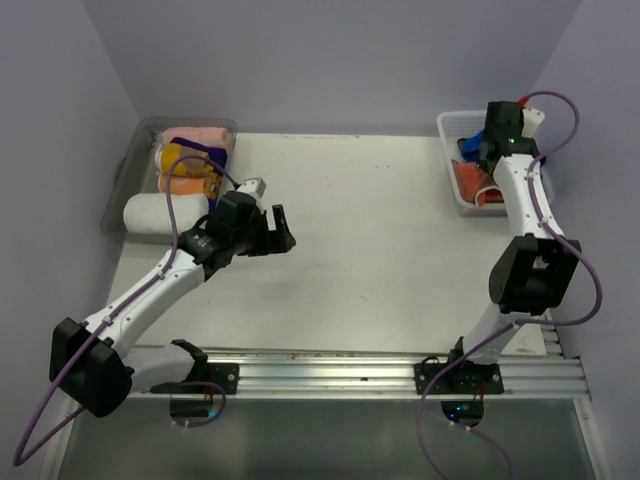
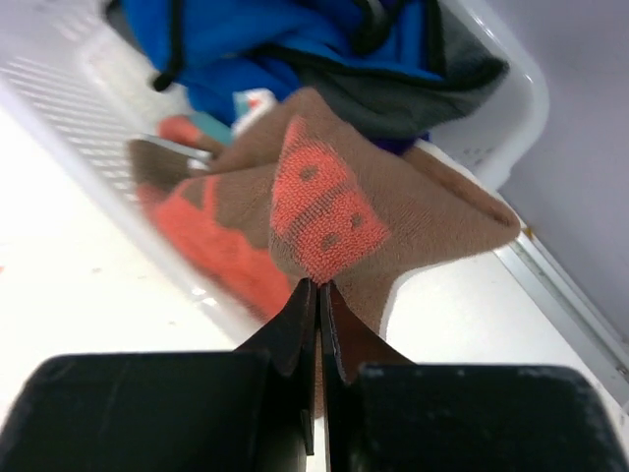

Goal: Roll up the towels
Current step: Grab a towel with the right arm, then move the towel to the center of the board, then flatten the towel

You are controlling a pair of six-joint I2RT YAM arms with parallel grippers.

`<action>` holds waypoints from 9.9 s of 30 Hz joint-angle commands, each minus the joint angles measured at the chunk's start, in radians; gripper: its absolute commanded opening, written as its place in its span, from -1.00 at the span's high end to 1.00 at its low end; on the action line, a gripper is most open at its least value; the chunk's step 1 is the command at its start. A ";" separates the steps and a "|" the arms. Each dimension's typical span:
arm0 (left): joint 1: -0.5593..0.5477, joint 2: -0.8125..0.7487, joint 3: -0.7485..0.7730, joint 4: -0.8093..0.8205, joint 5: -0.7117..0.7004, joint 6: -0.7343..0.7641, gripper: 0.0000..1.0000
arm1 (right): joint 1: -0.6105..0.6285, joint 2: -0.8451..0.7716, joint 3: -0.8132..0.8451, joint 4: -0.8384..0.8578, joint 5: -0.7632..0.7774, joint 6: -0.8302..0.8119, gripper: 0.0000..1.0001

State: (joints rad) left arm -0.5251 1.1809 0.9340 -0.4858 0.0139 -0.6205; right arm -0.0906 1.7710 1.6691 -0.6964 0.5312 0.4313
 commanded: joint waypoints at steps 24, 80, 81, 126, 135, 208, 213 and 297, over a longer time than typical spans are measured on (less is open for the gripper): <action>0.174 -0.066 0.153 -0.080 -0.032 0.064 -0.78 | 0.528 -0.335 -0.211 0.308 -0.557 0.036 1.00; 0.172 0.240 -0.058 0.259 0.024 -0.186 1.00 | 1.037 0.033 -0.550 0.518 -0.132 0.397 -0.66; 0.174 0.237 -0.057 0.259 0.024 -0.186 1.00 | 1.039 0.048 -0.540 0.514 -0.119 0.402 -0.61; 0.516 -0.211 -0.506 0.147 0.345 -0.027 1.00 | 0.506 -0.768 -1.013 0.098 -0.238 0.339 -0.11; 0.516 -0.293 -0.459 -0.011 0.120 -0.120 -0.40 | 0.506 -0.628 -1.100 0.222 -0.335 0.432 -0.18; 0.511 -0.276 -0.489 -0.016 -0.066 -0.317 1.00 | 0.505 -0.668 -1.253 0.241 -0.330 0.477 -0.11; 0.510 -0.268 -0.489 -0.013 -0.058 -0.315 1.00 | 0.508 -0.647 -1.258 0.281 -0.355 0.462 -0.12; 0.508 0.143 0.120 0.070 0.288 0.001 1.00 | 0.361 -0.362 -0.374 0.158 -0.083 0.053 1.00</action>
State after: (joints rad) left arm -0.0200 1.4342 1.0378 -0.4431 0.2558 -0.6666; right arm 0.2691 1.5505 1.3273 -0.5526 0.4702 0.4725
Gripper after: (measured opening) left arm 0.018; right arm 0.010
